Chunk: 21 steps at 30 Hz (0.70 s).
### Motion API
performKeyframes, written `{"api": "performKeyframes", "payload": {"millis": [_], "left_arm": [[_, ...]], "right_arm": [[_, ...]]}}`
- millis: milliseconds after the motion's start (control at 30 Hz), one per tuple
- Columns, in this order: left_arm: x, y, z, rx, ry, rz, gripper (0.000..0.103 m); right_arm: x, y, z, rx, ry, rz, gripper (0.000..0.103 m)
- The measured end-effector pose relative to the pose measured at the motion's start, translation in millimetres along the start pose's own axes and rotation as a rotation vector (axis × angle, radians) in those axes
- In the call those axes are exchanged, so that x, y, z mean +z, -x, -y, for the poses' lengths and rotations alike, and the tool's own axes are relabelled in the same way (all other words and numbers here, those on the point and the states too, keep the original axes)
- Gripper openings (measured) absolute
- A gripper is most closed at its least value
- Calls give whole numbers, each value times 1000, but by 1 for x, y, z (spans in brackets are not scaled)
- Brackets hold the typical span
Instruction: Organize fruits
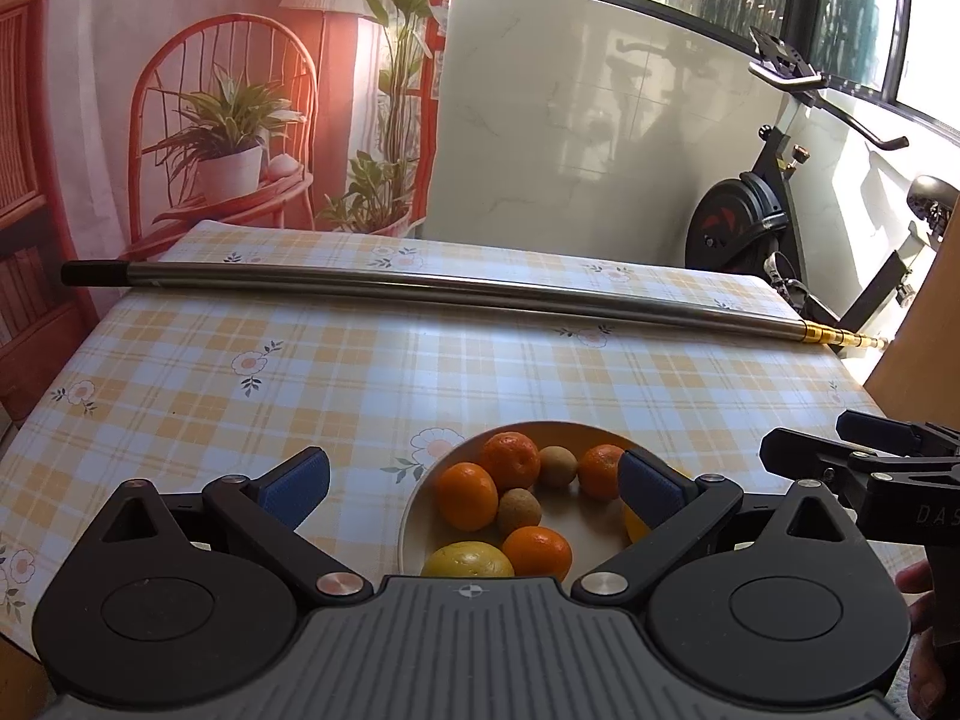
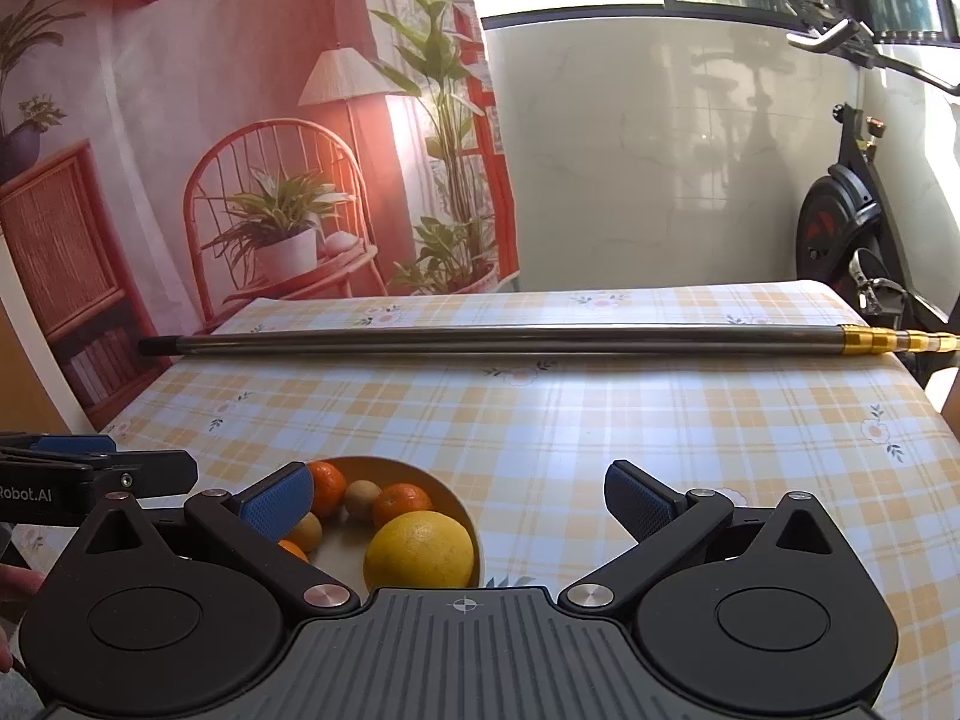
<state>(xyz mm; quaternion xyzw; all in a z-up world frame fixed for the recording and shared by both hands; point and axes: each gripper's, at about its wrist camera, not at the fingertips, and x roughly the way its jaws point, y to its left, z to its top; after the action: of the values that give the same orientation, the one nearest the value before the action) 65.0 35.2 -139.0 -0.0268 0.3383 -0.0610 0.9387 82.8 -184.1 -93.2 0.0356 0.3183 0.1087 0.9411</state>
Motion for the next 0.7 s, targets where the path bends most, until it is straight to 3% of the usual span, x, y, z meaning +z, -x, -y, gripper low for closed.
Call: {"api": "performKeyframes", "payload": {"millis": [233,400,700], "left_arm": [[21,13,-7,43,-12,22,103],[55,44,-11,51,5,108,103],[99,105,21,91,-73,287,103]], "right_arm": [[14,15,4,-33,-16,33,103],[46,35,9,-53,-37,87,103],[113,82,1,-93,-18,216,103]]}}
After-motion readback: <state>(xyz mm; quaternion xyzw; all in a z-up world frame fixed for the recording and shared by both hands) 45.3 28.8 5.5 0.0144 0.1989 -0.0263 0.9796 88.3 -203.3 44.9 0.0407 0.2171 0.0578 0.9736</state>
